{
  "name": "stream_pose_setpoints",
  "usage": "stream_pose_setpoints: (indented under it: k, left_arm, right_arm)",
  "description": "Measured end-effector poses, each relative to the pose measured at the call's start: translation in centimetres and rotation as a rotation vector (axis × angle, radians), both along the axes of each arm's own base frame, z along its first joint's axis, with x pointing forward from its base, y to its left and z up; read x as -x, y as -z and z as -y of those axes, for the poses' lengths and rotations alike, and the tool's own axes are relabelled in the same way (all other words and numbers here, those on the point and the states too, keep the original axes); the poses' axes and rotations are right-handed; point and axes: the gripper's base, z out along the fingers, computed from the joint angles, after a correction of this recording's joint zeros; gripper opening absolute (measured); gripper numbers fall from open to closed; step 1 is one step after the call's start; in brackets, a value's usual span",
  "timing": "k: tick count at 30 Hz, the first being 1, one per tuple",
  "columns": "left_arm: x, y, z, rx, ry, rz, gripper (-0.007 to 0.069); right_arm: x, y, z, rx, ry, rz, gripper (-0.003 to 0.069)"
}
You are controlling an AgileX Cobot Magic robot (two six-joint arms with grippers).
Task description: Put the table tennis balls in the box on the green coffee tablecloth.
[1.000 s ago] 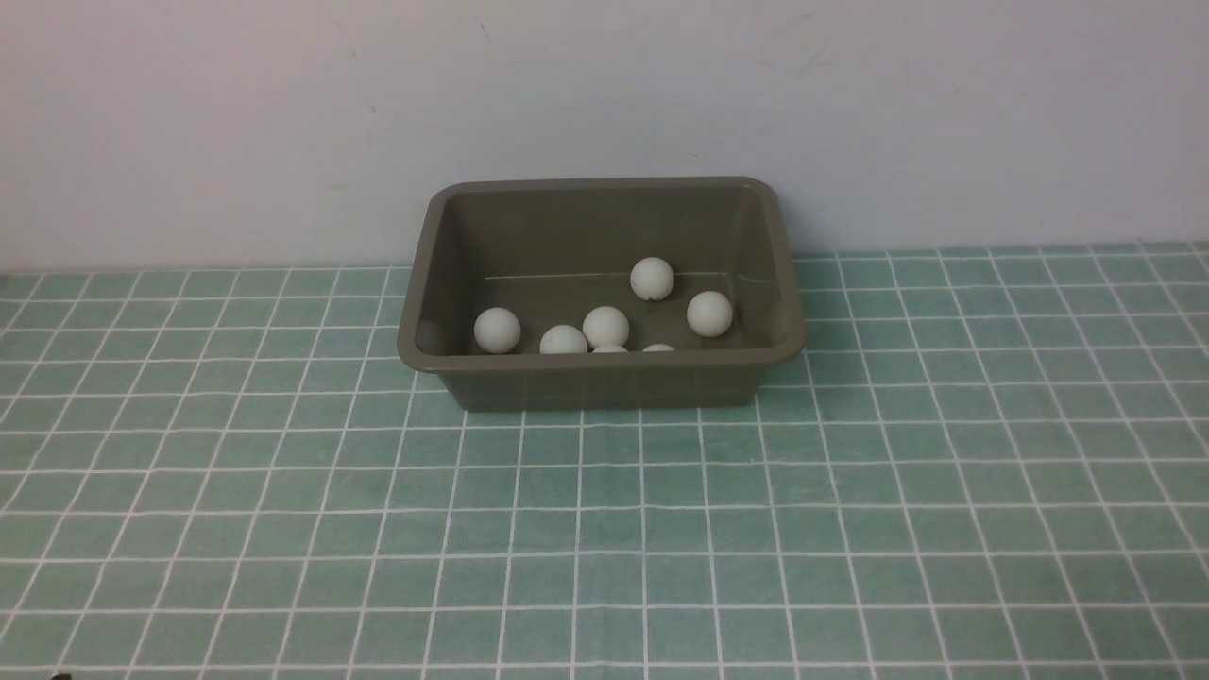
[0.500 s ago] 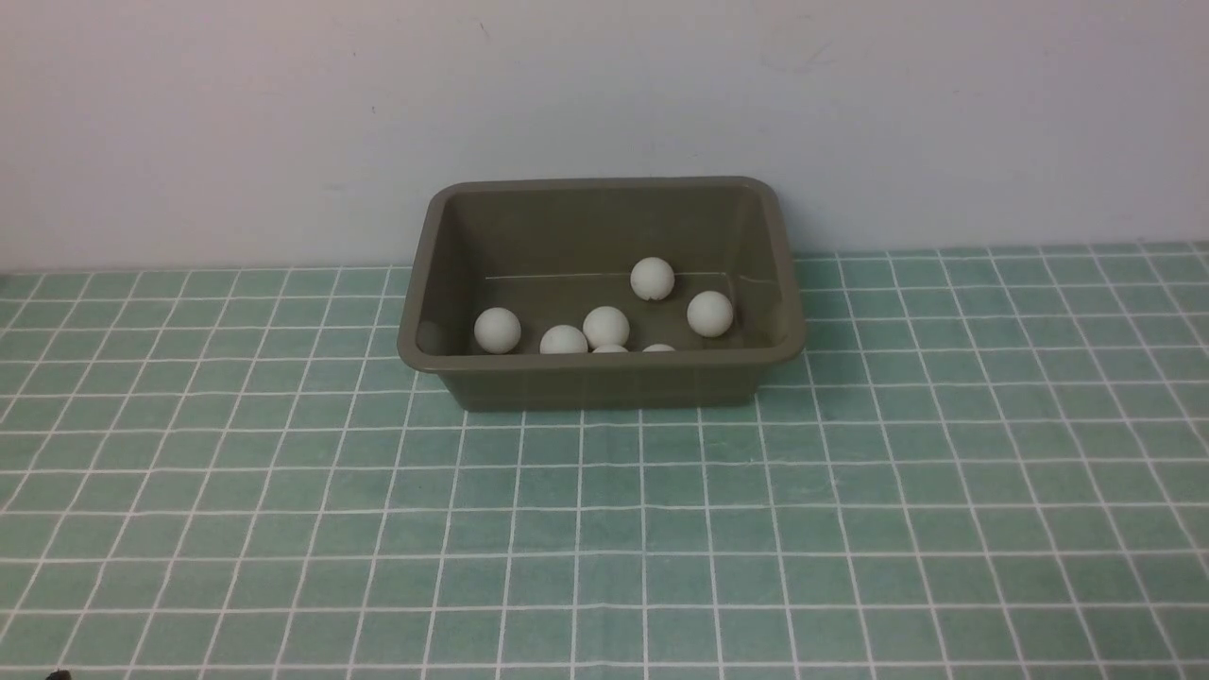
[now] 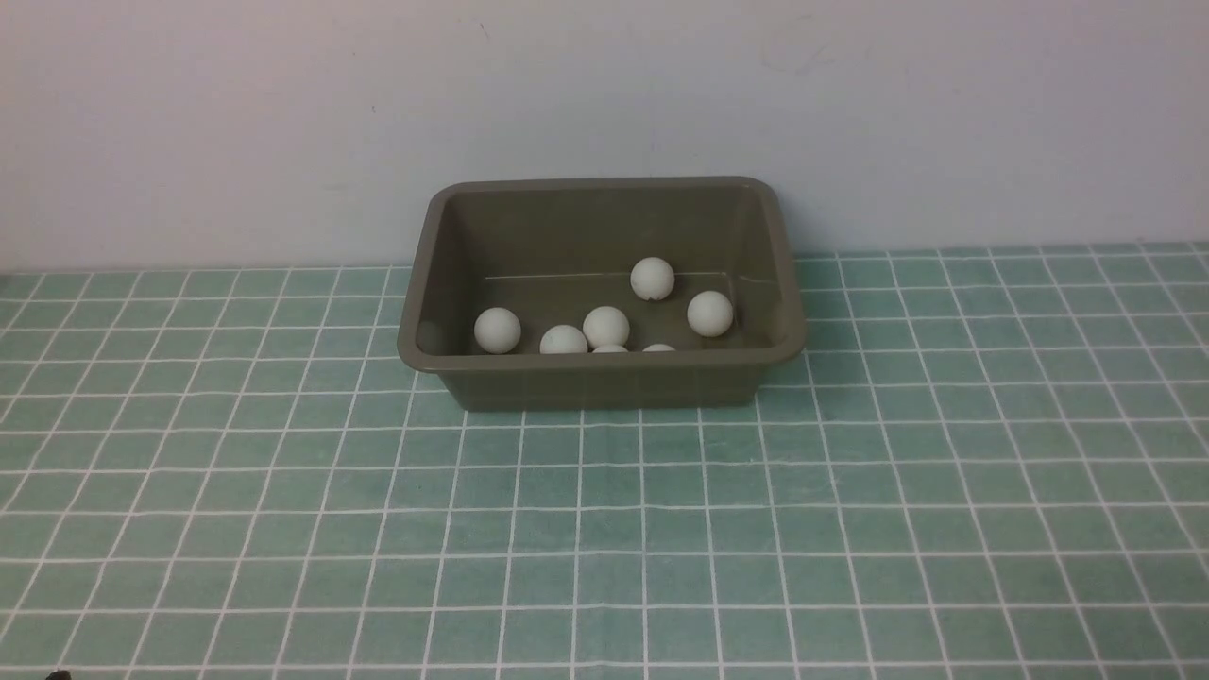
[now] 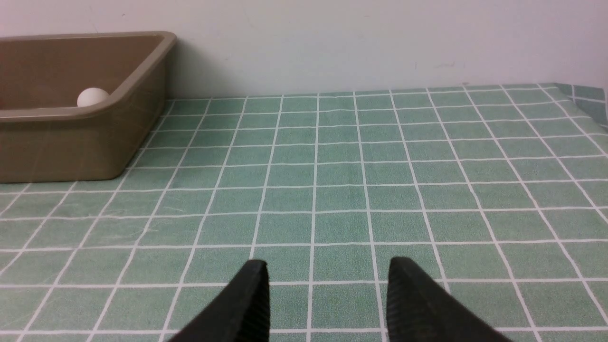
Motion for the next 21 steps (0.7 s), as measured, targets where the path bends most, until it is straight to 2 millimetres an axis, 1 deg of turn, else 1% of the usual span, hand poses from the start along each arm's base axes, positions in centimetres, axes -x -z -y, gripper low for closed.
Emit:
stream_pose_setpoints:
  k: [6, 15, 21]
  left_arm:
    - [0.00, 0.00, 0.00, 0.000, 0.000, 0.000, 0.0394]
    - [0.00, 0.00, 0.00, 0.000, 0.000, 0.000, 0.0394]
    - [0.00, 0.00, 0.00, 0.000, 0.000, 0.000, 0.0394]
  right_arm:
    - [0.00, 0.00, 0.00, 0.006, -0.001, 0.000, 0.0317]
    - [0.02, 0.07, -0.39, 0.169, -0.080, -0.005, 0.0317]
    - [0.03, 0.08, -0.58, 0.159, -0.107, -0.003, 0.0317]
